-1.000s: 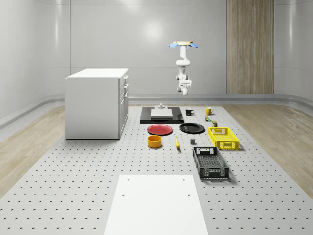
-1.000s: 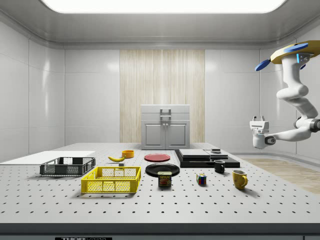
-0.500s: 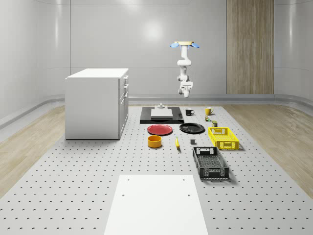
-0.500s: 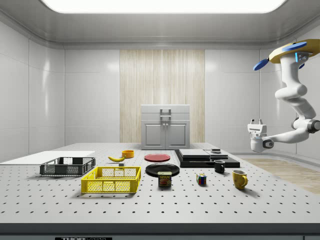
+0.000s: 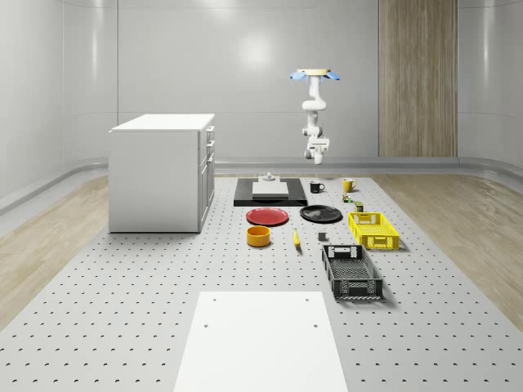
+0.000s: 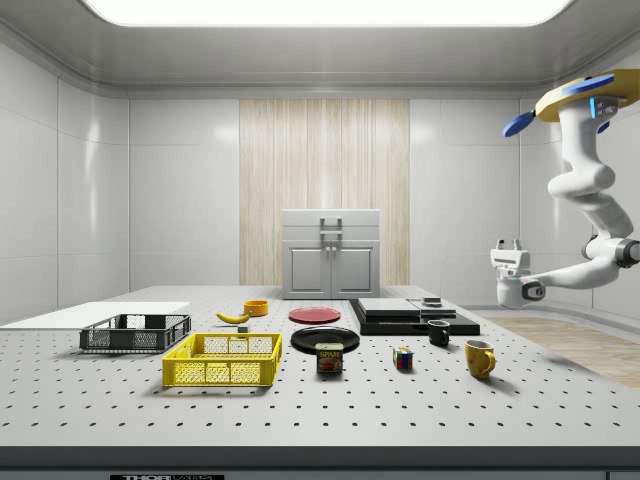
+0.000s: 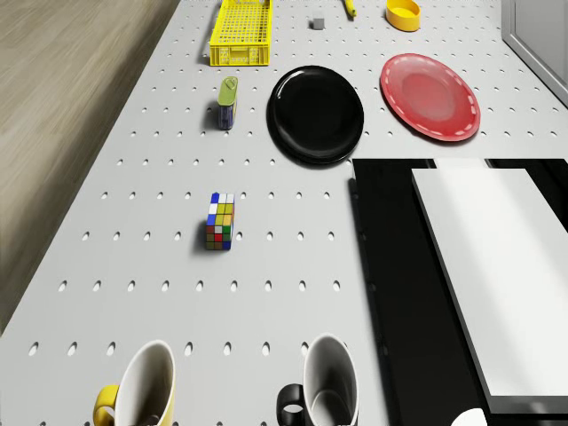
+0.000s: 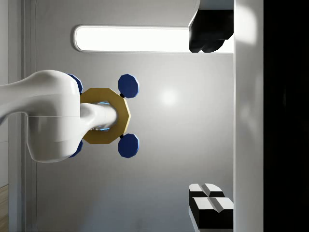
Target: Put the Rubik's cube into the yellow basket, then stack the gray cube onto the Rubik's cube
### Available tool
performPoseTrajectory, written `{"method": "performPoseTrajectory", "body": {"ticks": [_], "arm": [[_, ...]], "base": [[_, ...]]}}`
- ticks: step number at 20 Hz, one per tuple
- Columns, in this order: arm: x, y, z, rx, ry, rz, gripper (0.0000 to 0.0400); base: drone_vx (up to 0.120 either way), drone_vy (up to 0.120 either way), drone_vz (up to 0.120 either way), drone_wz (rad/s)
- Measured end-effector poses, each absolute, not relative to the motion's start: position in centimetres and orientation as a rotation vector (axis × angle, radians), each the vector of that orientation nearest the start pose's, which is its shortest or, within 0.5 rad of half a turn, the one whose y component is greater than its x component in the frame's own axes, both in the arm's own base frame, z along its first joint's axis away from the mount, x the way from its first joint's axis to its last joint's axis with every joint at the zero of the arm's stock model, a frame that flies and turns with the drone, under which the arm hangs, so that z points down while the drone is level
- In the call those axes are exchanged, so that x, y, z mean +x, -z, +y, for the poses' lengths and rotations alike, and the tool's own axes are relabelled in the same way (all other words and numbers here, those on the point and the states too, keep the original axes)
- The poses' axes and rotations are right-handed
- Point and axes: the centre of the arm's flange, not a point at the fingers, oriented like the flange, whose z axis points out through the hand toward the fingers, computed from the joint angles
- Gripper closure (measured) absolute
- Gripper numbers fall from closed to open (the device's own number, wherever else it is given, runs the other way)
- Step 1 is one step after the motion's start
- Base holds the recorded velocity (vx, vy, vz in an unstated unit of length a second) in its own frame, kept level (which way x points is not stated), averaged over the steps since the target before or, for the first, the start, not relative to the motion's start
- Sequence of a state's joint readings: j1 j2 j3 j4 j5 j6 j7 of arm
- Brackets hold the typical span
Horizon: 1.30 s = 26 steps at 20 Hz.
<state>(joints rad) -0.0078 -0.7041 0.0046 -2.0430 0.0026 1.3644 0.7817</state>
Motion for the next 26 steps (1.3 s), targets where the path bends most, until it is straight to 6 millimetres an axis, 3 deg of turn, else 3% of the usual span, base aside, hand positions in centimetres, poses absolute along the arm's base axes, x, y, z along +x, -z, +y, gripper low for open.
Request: {"method": "performPoseTrajectory", "body": {"ticks": [26], "arm": [[30.18, -69.12, 0.47, -2.925, 0.095, 1.212, 0.0000]], "base": [[0.120, 0.120, 0.000, 0.000]]}}
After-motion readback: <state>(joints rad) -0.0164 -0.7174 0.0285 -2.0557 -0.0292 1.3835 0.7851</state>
